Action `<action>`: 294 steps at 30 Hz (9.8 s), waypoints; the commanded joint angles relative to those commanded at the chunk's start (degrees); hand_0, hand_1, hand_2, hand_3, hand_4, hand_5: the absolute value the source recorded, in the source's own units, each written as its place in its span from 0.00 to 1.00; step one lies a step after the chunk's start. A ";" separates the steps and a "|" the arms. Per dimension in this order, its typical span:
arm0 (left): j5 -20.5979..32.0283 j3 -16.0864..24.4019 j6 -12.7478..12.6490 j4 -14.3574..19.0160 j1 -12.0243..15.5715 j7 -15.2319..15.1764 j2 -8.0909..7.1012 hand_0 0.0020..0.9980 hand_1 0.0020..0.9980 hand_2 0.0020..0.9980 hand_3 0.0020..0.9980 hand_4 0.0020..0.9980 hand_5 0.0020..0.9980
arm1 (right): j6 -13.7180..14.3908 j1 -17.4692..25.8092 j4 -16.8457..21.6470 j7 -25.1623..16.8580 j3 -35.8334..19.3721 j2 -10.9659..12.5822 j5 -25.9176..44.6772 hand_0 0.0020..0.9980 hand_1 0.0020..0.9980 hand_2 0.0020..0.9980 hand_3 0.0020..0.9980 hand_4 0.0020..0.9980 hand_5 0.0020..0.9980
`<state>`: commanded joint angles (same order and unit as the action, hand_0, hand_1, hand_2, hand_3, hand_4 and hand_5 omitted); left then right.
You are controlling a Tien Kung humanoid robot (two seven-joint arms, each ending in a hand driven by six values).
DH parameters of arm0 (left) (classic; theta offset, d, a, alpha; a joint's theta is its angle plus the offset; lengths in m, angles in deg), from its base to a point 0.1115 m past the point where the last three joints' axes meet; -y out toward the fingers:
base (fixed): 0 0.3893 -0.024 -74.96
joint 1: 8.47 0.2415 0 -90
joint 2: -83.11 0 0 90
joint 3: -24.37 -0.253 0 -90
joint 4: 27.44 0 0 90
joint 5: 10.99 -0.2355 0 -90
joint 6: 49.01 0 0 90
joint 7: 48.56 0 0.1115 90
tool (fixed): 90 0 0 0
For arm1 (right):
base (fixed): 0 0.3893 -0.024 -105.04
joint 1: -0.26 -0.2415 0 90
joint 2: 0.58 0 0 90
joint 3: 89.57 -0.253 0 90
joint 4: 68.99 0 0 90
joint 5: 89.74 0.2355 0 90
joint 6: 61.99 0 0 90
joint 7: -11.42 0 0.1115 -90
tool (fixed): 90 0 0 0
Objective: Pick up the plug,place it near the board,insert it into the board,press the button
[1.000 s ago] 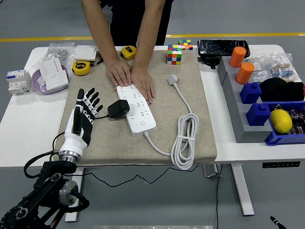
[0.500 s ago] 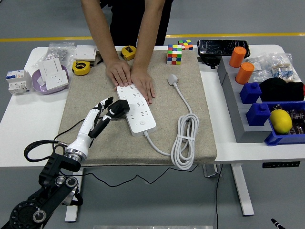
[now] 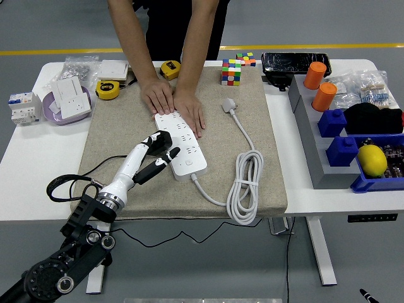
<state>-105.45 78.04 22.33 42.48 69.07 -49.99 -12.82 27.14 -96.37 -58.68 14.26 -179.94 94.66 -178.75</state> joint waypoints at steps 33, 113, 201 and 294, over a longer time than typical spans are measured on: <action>-9.67 -7.01 3.29 -1.24 -7.49 7.59 -1.74 1.00 1.00 0.93 0.92 1.00 1.00 | 0.12 -0.32 0.00 0.00 -0.16 0.01 0.27 0.82 0.74 0.74 0.77 1.00 0.90; -25.53 -7.70 2.87 10.94 -8.36 14.51 -3.59 1.00 1.00 0.92 0.90 1.00 1.00 | 0.12 -0.27 0.00 0.10 -0.26 0.10 0.14 0.82 0.74 0.74 0.77 1.00 0.92; 10.03 -1.36 13.22 18.85 -5.42 10.36 -2.98 0.83 0.87 0.77 1.00 0.95 0.34 | 0.21 -0.16 0.00 0.20 0.03 -0.01 0.53 0.82 0.74 0.74 0.77 1.00 0.94; 24.55 9.41 11.65 0.15 -10.57 -2.10 1.44 0.82 0.85 0.79 0.73 0.96 0.13 | 0.13 -0.50 0.00 0.30 0.58 0.16 0.64 0.82 0.74 0.74 0.77 1.00 0.94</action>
<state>-80.90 87.44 33.99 42.63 58.50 -52.09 -11.38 27.27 -96.86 -58.68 14.55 -179.36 94.82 -178.10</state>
